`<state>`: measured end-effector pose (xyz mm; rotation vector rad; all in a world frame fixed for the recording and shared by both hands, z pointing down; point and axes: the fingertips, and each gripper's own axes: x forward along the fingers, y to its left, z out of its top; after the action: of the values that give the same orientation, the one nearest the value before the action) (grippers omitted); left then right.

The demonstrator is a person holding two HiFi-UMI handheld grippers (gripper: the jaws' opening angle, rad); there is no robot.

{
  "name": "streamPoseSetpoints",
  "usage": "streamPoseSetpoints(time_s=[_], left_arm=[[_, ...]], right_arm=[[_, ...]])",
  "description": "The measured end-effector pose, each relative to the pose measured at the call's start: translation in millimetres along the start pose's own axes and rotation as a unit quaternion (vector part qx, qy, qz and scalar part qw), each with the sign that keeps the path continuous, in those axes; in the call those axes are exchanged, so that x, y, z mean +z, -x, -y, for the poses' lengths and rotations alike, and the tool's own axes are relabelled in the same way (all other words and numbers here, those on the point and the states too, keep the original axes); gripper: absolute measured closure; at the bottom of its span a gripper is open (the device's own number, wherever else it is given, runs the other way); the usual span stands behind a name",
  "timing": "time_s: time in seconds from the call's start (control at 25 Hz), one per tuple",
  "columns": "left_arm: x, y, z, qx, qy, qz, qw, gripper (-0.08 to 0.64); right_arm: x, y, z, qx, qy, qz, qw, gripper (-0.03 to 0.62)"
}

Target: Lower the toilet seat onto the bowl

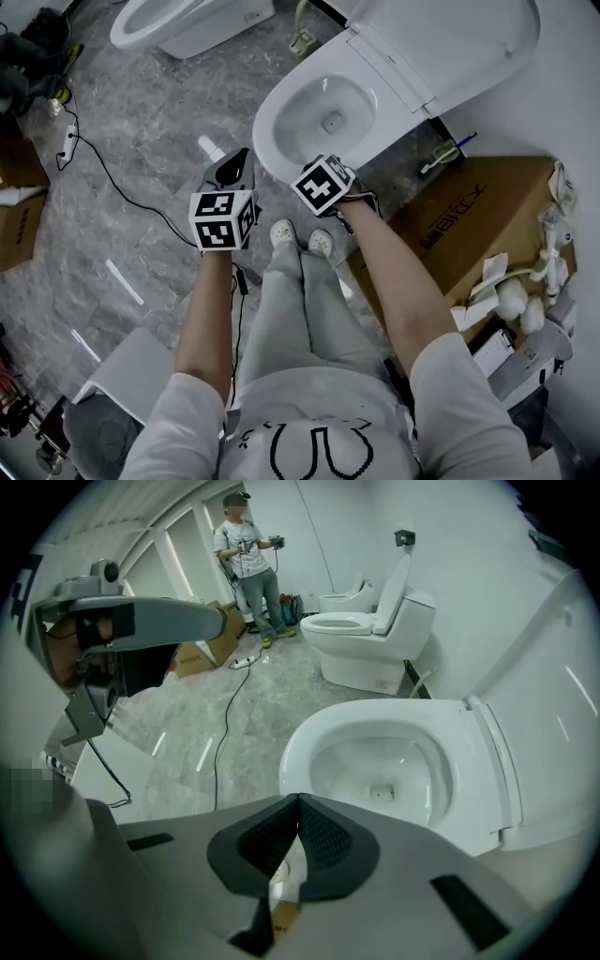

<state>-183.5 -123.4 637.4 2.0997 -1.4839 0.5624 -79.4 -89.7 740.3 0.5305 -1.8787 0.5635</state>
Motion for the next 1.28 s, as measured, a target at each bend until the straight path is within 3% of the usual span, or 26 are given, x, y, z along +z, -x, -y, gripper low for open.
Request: streamPoseSetpoints(time_s=[0.24,0.64,1.28], left_arm=[[27.6,15.0,6.9,0.001,-0.007,0.008,0.9999,0.551],[64.9,30.9,19.7,-0.004,-0.026,0.013,0.9996,0.551],[133.9,60.4,36.5,-0.01,-0.039,0.059,0.9974,0.551]], right_arm=[[9.1,36.7,-2.9,-0.002,0.005,0.007,1.0,0.566],[21.3,87.7,2.0,-0.011,-0.033,0.027,0.999,0.566],[51.2,162.4,10.0,-0.036,-0.066,0.08,0.994,0.565]])
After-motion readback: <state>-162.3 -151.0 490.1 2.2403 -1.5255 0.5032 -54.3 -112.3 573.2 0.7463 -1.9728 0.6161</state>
